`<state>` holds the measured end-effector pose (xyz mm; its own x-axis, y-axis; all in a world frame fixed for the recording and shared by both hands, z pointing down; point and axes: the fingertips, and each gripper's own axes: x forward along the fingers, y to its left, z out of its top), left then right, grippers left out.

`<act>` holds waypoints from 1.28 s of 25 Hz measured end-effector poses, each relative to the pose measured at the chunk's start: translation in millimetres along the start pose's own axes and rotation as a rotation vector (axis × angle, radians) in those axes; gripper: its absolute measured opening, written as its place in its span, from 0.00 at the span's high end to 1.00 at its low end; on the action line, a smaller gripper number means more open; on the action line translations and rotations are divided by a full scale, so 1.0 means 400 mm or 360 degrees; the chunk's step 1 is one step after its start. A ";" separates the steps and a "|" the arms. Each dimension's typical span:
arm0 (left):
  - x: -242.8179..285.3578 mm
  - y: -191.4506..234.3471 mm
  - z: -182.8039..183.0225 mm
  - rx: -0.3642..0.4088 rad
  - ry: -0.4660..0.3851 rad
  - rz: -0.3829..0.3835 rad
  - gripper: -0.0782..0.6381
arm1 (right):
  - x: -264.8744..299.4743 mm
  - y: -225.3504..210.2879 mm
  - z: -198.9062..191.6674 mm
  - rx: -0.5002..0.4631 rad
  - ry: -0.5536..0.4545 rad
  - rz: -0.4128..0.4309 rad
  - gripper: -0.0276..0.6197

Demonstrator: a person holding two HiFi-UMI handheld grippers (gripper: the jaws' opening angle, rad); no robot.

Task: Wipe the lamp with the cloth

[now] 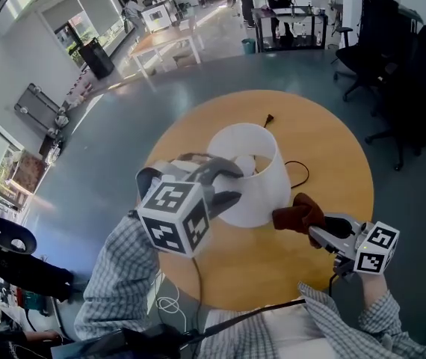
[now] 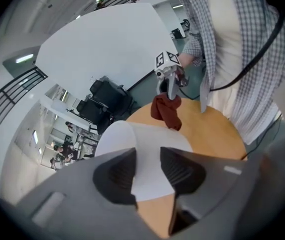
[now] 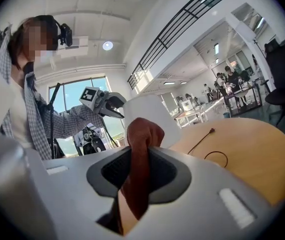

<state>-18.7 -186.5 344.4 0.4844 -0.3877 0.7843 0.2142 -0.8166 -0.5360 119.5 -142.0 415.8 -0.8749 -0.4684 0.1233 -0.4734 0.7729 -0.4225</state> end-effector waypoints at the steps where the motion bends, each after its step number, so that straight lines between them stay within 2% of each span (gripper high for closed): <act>1: 0.001 0.012 -0.004 -0.0019 -0.0011 0.0010 0.68 | -0.003 -0.017 0.002 0.0022 -0.0010 -0.0036 0.82; 6: 0.020 0.071 -0.035 -0.0117 -0.0093 0.0065 0.67 | 0.018 -0.108 -0.020 0.0124 -0.0042 -0.0231 0.82; 10: 0.023 0.118 -0.047 -0.0210 -0.0198 0.0074 0.67 | 0.087 -0.147 -0.079 0.0071 0.0096 -0.0313 0.82; 15: 0.042 0.169 -0.053 -0.0293 -0.0295 0.0074 0.66 | 0.223 -0.159 -0.113 -0.0150 0.0216 -0.0292 0.82; 22: 0.055 0.228 -0.090 -0.0349 -0.0282 0.0107 0.65 | 0.416 -0.167 -0.107 -0.0582 0.0290 -0.0286 0.82; 25: 0.059 0.247 -0.093 -0.0368 -0.0307 0.0118 0.65 | 0.468 -0.181 -0.089 -0.0719 0.0302 -0.0307 0.82; 29: 0.059 0.263 -0.106 -0.0384 -0.0313 0.0134 0.65 | 0.525 -0.164 -0.083 -0.0908 0.0403 -0.0278 0.82; 32: 0.065 0.270 -0.120 -0.0413 -0.0302 0.0137 0.65 | 0.522 -0.152 -0.113 -0.0977 0.0456 -0.0267 0.82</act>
<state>-23.8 -305.4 321.8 0.6461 -0.3934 0.6540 -0.0461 -0.8754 -0.4811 -38.9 -267.3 507.8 -0.7375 -0.5363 0.4105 -0.5029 0.8418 0.1963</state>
